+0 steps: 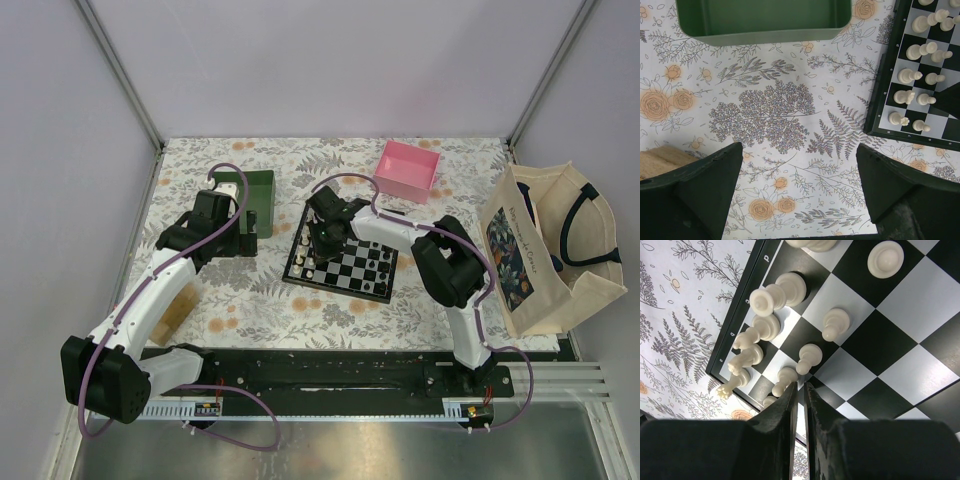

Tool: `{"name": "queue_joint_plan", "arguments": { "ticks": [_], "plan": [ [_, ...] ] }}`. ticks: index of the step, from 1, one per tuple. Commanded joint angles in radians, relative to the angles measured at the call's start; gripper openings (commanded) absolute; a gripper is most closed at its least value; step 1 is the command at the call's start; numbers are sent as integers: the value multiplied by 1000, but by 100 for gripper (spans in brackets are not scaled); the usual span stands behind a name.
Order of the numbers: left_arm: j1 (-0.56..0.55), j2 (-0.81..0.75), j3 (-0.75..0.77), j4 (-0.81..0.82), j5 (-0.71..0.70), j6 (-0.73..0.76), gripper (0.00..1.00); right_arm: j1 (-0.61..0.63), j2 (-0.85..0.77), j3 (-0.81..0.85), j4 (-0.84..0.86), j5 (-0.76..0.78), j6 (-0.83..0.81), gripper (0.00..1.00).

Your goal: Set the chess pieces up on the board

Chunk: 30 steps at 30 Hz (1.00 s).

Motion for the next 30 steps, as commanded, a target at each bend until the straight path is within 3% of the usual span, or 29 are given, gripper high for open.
{"name": "queue_joint_plan", "arguments": {
  "ticks": [1, 7, 13, 19, 24, 30],
  "plan": [
    [5, -4, 18, 21, 10, 11, 99, -1, 13, 25, 5, 15, -5, 19],
    [4, 1, 19, 21, 10, 9, 99, -1, -62, 8, -29, 124, -48, 20],
    [5, 7, 21, 21, 4, 5, 99, -29, -239, -51, -26, 227, -78, 25],
    [5, 13, 38, 21, -21, 0, 99, -166, -403, -169, 18, 305, -72, 34],
    [5, 9, 44, 30, -62, -34, 99, -344, -527, -274, 69, 307, -52, 51],
    [2, 45, 83, 5, -114, -96, 99, -492, -613, -400, 121, 319, -26, 84]
  ]
}}
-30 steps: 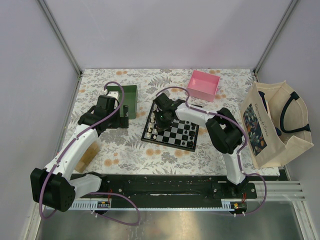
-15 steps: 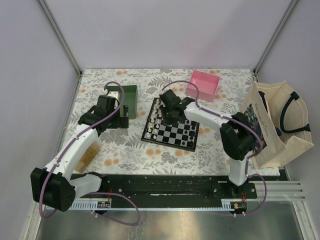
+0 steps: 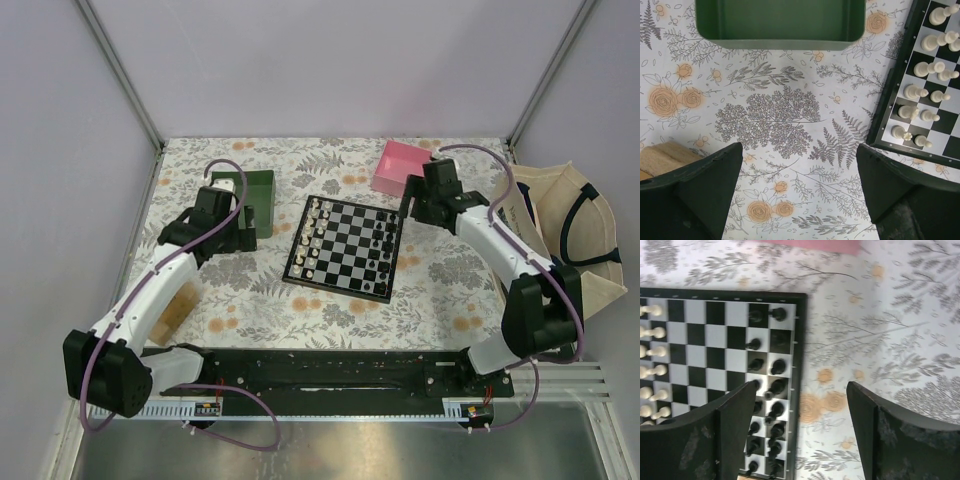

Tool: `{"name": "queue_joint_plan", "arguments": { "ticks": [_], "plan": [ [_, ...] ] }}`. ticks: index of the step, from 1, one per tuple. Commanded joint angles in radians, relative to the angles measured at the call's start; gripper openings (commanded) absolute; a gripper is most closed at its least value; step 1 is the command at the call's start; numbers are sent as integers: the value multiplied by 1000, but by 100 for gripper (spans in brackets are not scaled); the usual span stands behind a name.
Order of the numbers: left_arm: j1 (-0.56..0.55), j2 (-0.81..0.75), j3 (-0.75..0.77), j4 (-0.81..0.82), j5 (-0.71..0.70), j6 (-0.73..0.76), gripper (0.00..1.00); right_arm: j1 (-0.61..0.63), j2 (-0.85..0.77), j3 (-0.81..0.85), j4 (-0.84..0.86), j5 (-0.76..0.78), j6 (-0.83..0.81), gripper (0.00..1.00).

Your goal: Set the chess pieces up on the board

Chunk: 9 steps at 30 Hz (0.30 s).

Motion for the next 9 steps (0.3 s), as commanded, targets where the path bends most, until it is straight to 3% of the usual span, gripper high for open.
{"name": "queue_joint_plan", "arguments": {
  "ticks": [1, 9],
  "plan": [
    [4, 27, 70, 7, -74, -69, 99, -52, -64, -64, 55, 38, 14, 86],
    [-6, -18, 38, 59, -128, -163, 99, -73, -130, -192, 144, 213, -20, 96]
  ]
}}
